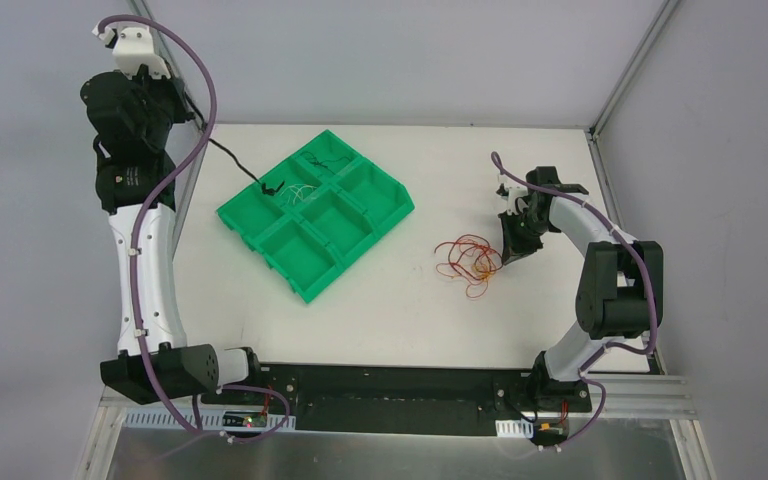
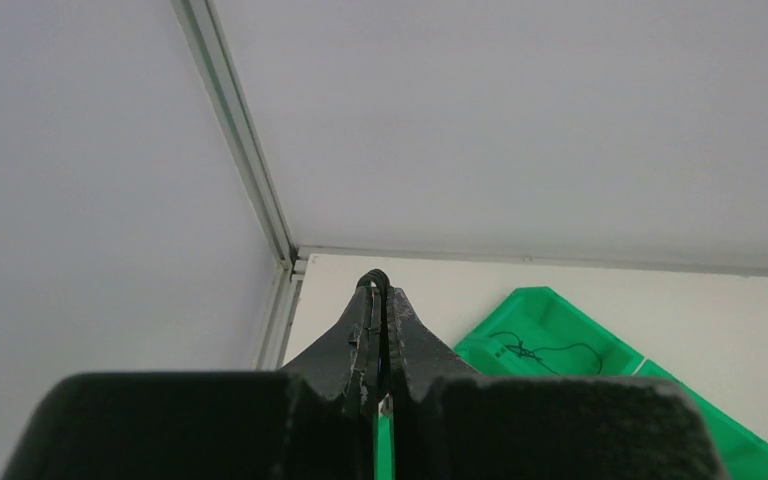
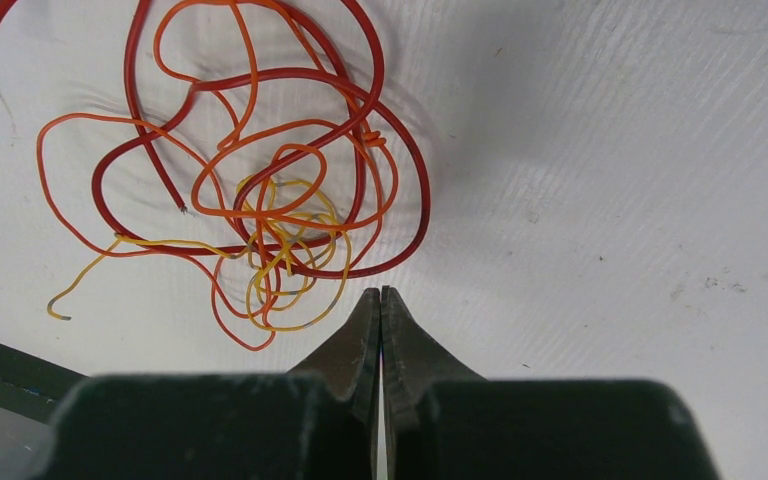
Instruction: Untangle the cables
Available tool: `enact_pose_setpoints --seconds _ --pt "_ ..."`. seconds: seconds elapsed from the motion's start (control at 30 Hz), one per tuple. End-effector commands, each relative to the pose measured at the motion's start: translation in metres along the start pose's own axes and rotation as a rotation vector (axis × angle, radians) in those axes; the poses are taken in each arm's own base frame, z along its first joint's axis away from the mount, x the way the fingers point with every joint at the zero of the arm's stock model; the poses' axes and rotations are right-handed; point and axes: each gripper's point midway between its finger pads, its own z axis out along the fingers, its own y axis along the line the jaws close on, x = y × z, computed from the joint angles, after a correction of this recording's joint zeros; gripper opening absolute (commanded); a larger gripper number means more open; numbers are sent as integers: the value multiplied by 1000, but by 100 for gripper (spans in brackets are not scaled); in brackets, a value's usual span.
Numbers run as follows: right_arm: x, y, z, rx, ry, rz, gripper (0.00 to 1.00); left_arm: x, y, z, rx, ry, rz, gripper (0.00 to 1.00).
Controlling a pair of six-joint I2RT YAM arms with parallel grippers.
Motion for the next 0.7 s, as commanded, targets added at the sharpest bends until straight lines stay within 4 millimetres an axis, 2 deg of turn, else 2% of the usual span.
enact_pose_setpoints --seconds 0.0,0.17,0.27,0.47,0.67 --pt "5 1 -1 -16 25 0 0 -37 7 -4 -4 -123 17 0" --pt "5 3 -2 -25 32 3 0 -62 9 -8 7 -176 52 0" --pt "6 3 -2 -29 35 7 0 -65 9 -9 16 -176 60 0" --pt "6 7 -2 -47 40 16 0 -31 9 -2 30 -88 58 0" --pt "7 7 -2 -49 44 18 0 19 -2 2 99 8 27 0"
